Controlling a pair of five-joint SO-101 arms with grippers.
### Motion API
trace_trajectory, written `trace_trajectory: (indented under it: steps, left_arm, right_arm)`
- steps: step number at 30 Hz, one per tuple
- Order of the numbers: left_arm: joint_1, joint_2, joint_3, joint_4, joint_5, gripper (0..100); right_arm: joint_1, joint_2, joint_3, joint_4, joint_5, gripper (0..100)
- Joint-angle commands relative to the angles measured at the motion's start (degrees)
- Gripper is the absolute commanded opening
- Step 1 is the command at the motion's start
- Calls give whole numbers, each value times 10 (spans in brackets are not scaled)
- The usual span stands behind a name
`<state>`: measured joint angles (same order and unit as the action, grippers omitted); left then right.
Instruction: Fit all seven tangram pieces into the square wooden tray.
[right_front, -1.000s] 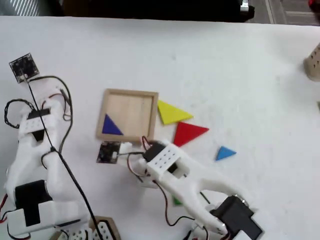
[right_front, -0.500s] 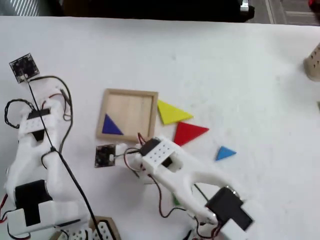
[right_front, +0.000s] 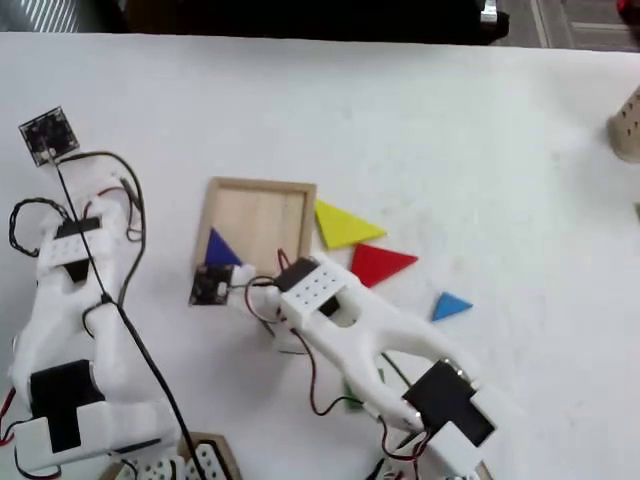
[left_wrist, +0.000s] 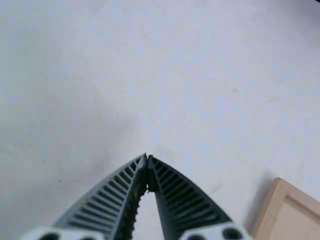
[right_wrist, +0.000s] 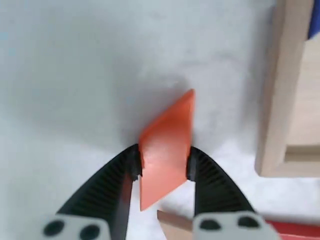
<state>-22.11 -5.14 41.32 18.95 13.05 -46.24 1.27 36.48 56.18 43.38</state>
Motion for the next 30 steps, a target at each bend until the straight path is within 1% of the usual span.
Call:
trace_trajectory:
  steps: [1, 5, 8, 12, 19, 24, 27, 28, 30]
  left_arm:
    - [-3, -5, -33, -1, 4, 24]
    - [-5, -5, -33, -1, 4, 24]
    - [-6, -5, -33, -1, 4, 24]
    - [-6, -5, -33, -1, 4, 24]
    - [-4, -5, -33, -1, 4, 24]
    - [-3, -3, -36, -1, 4, 24]
    - [-3, 22, -54, -4, 4, 24]
    - [-3, 34, -64, 0, 4, 24]
    - [-3, 58, -83, 1, 4, 24]
  right_arm:
    - [4, -7, -24, 11, -32, 19]
    - [31, -46, -107, 61, -129, 17]
    - [64, -61, -179, 80, -168, 17]
    - [87, -22, -265, 65, -175, 17]
    - [85, 149, -361, -23, -174, 18]
    - [93, 250, -454, -25, -171, 19]
    - [95, 291, -496, -24, -172, 19]
    - [94, 302, -508, -20, -172, 28]
    - [92, 320, -540, 7, -174, 86]
